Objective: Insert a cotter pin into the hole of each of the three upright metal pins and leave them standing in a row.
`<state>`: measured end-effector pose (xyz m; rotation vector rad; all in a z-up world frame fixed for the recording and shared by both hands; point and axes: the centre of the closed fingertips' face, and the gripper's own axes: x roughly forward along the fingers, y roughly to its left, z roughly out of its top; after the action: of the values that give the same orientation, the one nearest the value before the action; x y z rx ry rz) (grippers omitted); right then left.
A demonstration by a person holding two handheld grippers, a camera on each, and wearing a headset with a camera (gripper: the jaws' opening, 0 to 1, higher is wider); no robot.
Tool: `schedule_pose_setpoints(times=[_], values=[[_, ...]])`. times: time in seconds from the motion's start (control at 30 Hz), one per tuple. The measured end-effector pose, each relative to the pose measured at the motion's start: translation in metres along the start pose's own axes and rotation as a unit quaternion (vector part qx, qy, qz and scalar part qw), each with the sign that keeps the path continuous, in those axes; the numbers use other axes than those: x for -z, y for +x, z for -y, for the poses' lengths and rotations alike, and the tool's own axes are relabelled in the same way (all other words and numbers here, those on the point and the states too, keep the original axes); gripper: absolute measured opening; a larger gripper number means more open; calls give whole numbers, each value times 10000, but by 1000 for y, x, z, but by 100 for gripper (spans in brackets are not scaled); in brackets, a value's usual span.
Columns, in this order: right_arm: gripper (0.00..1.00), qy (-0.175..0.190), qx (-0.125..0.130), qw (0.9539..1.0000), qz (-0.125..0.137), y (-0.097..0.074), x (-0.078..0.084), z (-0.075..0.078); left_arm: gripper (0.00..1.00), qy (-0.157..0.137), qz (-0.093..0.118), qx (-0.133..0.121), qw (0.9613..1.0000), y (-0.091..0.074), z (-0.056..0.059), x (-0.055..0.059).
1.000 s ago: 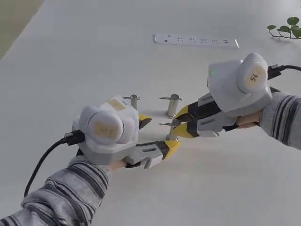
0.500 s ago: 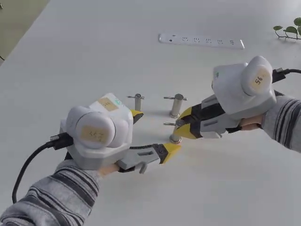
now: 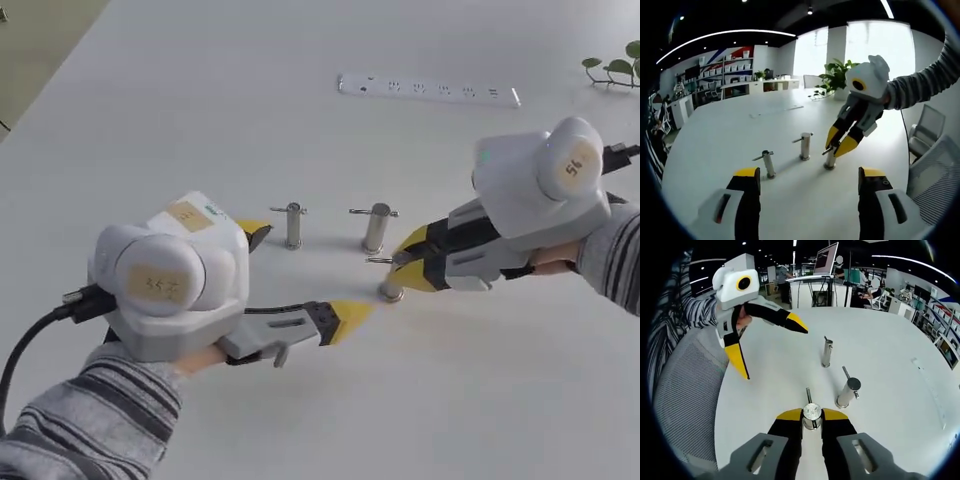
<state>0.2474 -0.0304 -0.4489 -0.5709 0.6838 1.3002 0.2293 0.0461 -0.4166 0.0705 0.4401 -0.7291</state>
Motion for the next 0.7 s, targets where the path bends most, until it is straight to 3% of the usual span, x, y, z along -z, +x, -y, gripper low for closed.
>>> schedule_pose_setpoints(times=[0.7], values=[[8, 47, 238, 9995, -212, -21, 17, 40, 97, -134, 190, -186, 9996, -5, -15, -5]])
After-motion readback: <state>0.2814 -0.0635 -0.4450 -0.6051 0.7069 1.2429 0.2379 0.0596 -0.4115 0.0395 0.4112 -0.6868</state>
